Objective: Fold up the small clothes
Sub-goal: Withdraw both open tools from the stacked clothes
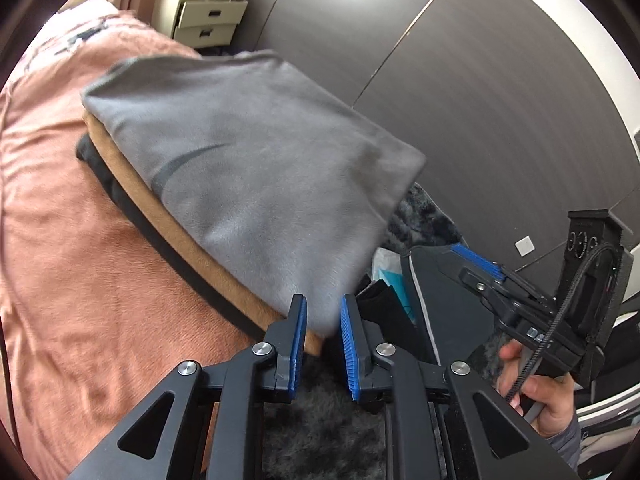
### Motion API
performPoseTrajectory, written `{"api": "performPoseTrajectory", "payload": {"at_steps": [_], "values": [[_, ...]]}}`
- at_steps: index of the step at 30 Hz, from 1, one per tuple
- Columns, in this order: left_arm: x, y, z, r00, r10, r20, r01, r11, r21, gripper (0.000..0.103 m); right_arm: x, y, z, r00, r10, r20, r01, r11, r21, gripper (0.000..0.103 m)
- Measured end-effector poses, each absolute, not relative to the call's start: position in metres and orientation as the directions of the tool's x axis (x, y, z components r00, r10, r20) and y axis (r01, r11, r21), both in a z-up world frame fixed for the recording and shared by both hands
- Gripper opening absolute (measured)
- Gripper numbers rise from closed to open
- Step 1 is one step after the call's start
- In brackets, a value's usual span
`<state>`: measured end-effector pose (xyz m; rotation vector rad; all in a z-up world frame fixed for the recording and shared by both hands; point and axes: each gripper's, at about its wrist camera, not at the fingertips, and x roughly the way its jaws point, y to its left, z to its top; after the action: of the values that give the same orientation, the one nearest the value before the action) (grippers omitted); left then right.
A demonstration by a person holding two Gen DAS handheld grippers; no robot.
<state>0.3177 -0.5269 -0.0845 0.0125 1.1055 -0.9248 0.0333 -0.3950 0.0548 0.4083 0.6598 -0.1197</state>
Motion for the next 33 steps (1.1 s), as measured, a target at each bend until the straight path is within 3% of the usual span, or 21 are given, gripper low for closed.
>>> {"api": "performPoseTrajectory", "payload": {"at_steps": [3, 5, 7, 10, 12, 20, 33], "values": [[0.312, -0.52, -0.071, 0.16, -0.617, -0.771, 0.657, 0.649, -0.383, 0.021, 0.013, -0.38, 0.067, 0.809, 0.003, -0.587, 0.234, 0.915, 0.328, 0.079], [0.306, -0.513, -0.062, 0.186, -0.606, -0.774, 0.659, 0.661, -0.359, 0.033, 0.0, -0.372, 0.076, 0.819, -0.007, -0.574, 0.23, 0.921, 0.316, 0.083], [0.298, -0.506, -0.051, 0.222, -0.595, -0.772, 0.666, 0.671, -0.326, 0.068, -0.012, -0.363, 0.084, 0.812, -0.04, -0.582, 0.249, 0.926, 0.283, 0.09], [0.28, -0.489, -0.031, 0.306, -0.59, -0.747, 0.682, 0.684, -0.261, 0.1, -0.031, -0.352, 0.1, 0.822, -0.045, -0.567, 0.236, 0.934, 0.268, 0.098], [0.271, -0.479, -0.02, 0.348, -0.593, -0.726, 0.686, 0.689, -0.235, 0.103, -0.042, -0.343, 0.11, 0.826, -0.062, -0.561, 0.235, 0.941, 0.242, 0.103], [0.237, -0.437, 0.02, 0.434, -0.596, -0.675, 0.688, 0.704, -0.179, 0.103, -0.092, -0.305, 0.15, 0.842, -0.132, -0.523, 0.262, 0.948, 0.183, 0.103], [0.185, -0.351, 0.064, 0.549, -0.586, -0.597, 0.663, 0.74, -0.117, 0.103, -0.138, -0.241, 0.185, 0.869, -0.114, -0.482, 0.203, 0.97, 0.135, 0.103]]}}
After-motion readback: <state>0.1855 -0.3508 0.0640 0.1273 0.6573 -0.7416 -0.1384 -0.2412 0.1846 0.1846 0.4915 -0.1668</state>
